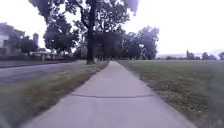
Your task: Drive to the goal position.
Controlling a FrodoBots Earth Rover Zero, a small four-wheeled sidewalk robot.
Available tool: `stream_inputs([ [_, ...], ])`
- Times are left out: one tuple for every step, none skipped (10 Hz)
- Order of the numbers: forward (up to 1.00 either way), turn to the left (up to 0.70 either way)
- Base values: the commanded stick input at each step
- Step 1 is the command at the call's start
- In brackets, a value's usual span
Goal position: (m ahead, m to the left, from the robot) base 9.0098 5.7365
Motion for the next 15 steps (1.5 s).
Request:
stream_inputs([
  [0.59, 0.00],
  [0.70, 0.00],
  [0.70, 0.00],
  [0.70, 0.00],
  [0.70, 0.00],
  [0.70, 0.00],
  [0.70, 0.00],
  [0.70, 0.00],
  [0.70, 0.00],
  [0.70, -0.02],
  [0.70, -0.09],
  [0.70, -0.14],
  [0.70, -0.14],
  [0.70, -0.14],
  [0.70, -0.14],
])
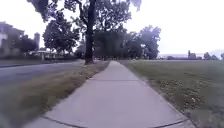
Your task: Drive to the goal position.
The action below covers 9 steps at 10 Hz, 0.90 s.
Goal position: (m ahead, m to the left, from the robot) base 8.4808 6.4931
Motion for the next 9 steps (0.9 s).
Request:
stream_inputs([
  [0.70, -0.13],
  [0.70, -0.02],
  [0.70, 0.00],
  [0.70, 0.00],
  [0.70, 0.00],
  [0.70, 0.00],
  [0.70, 0.00],
  [0.70, 0.00],
  [0.70, 0.00],
])
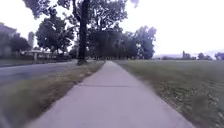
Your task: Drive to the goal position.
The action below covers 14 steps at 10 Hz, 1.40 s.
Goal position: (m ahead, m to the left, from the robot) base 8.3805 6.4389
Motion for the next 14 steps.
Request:
stream_inputs([
  [0.70, 0.00],
  [0.70, 0.00],
  [0.70, 0.00],
  [0.70, 0.00],
  [0.70, 0.00],
  [0.70, 0.00],
  [0.70, 0.00],
  [0.70, 0.00],
  [0.70, -0.12],
  [0.70, -0.14],
  [0.70, -0.09],
  [0.70, -0.03],
  [0.70, 0.00],
  [0.70, 0.00],
])
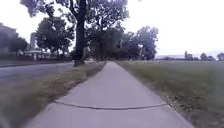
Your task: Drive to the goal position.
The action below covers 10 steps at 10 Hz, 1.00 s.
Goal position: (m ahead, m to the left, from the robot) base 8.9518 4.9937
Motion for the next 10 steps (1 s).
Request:
stream_inputs([
  [0.70, 0.00],
  [0.70, 0.00],
  [0.70, 0.00],
  [0.70, 0.00],
  [0.70, 0.00],
  [0.70, 0.00],
  [0.70, 0.00],
  [0.70, 0.00],
  [0.70, 0.00],
  [0.70, 0.00],
])
